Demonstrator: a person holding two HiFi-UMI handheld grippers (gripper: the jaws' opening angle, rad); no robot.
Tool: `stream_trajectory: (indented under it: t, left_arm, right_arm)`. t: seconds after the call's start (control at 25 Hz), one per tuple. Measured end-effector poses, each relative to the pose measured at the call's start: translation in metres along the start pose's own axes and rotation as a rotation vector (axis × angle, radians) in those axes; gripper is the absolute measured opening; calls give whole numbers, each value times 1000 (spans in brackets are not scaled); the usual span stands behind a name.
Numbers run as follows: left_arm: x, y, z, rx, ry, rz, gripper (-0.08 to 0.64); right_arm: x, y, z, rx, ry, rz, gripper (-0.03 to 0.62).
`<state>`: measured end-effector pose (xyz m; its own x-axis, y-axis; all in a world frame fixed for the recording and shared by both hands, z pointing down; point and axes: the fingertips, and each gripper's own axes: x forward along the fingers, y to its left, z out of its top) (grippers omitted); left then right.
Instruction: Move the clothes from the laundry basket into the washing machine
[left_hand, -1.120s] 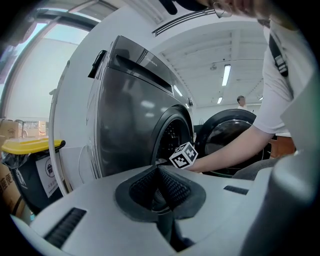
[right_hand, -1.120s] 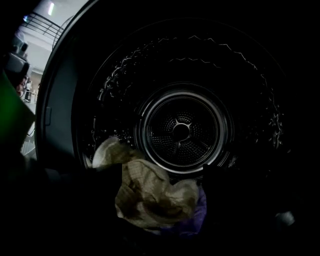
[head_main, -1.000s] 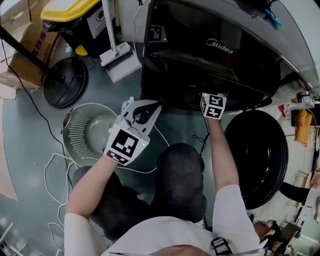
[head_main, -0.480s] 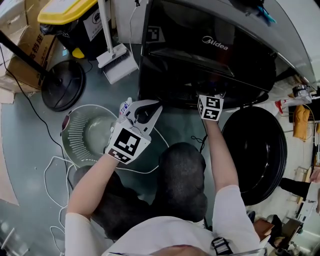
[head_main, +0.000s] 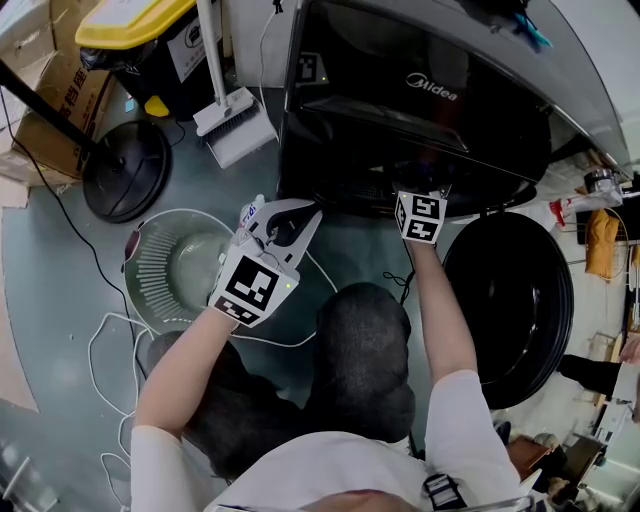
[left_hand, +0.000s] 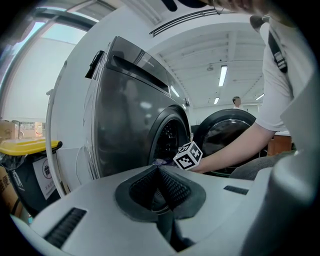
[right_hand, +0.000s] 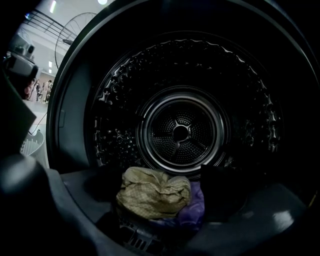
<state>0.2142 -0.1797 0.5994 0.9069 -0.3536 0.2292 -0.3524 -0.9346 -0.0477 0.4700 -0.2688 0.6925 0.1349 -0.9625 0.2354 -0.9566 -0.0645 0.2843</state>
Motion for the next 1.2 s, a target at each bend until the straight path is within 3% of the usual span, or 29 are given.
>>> stream_trajectory:
  t: [0.4, 0.84, 1.2]
  left_arm:
    - [-2, 6, -4, 8, 3, 11, 6]
    - [-4, 12, -13, 28, 9, 25, 6]
    - [-4, 11, -11, 30, -5, 11, 6]
  right_arm:
    - [-7, -1, 0, -1, 8, -4, 492]
    - [-40, -3, 19, -31, -21, -34, 300]
    - [-84, 16, 51, 5, -57, 14, 172]
